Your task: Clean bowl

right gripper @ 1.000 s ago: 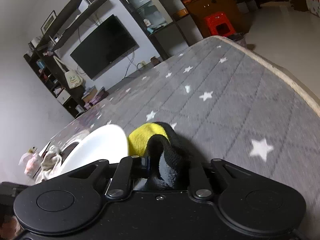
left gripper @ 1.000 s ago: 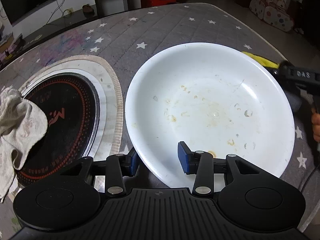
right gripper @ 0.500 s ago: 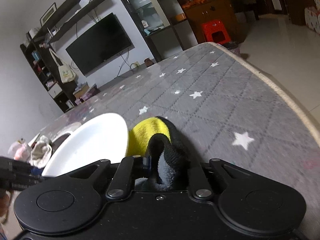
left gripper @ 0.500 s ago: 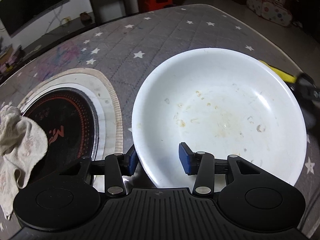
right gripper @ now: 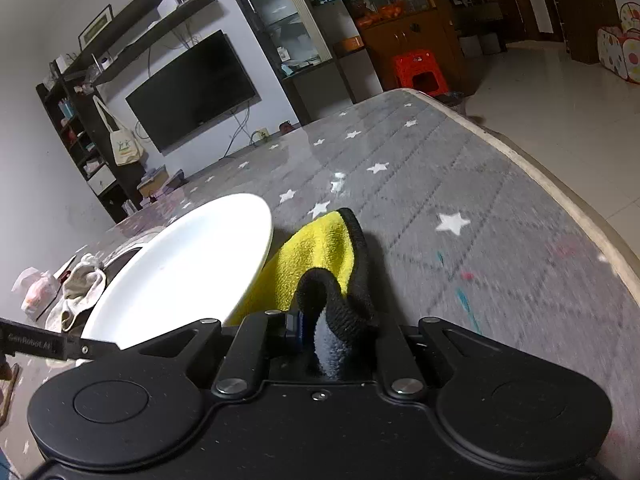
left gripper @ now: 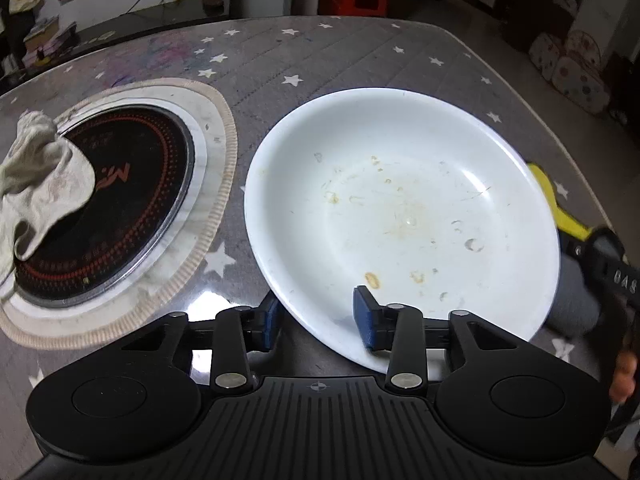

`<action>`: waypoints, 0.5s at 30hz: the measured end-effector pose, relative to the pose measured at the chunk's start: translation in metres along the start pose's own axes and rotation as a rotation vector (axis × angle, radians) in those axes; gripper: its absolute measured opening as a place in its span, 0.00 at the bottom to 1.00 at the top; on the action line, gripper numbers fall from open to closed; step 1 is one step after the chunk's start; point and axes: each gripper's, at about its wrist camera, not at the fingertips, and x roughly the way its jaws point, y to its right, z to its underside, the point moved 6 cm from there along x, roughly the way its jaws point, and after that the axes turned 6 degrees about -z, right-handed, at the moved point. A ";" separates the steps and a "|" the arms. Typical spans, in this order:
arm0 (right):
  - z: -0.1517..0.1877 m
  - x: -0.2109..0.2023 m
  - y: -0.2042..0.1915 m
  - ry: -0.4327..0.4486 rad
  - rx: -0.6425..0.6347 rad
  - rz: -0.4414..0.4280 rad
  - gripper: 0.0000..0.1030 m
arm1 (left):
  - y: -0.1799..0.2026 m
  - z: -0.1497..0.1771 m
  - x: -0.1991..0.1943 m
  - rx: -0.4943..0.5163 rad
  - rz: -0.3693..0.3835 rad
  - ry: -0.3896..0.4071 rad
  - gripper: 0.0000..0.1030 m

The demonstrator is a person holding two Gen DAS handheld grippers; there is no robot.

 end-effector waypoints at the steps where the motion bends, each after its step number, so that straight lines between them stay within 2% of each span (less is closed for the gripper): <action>1: 0.002 -0.003 -0.001 0.000 -0.004 0.002 0.14 | -0.001 0.000 -0.001 -0.007 -0.001 0.003 0.34; 3: 0.007 -0.011 -0.002 -0.004 -0.011 0.001 0.14 | -0.003 0.000 -0.001 -0.013 0.009 0.002 0.32; 8: 0.017 -0.026 -0.001 0.002 0.004 -0.009 0.14 | -0.004 -0.003 0.001 0.042 0.024 0.013 0.32; 15: 0.006 -0.012 0.004 0.005 0.027 -0.015 0.14 | -0.002 -0.012 0.008 0.117 0.003 0.028 0.33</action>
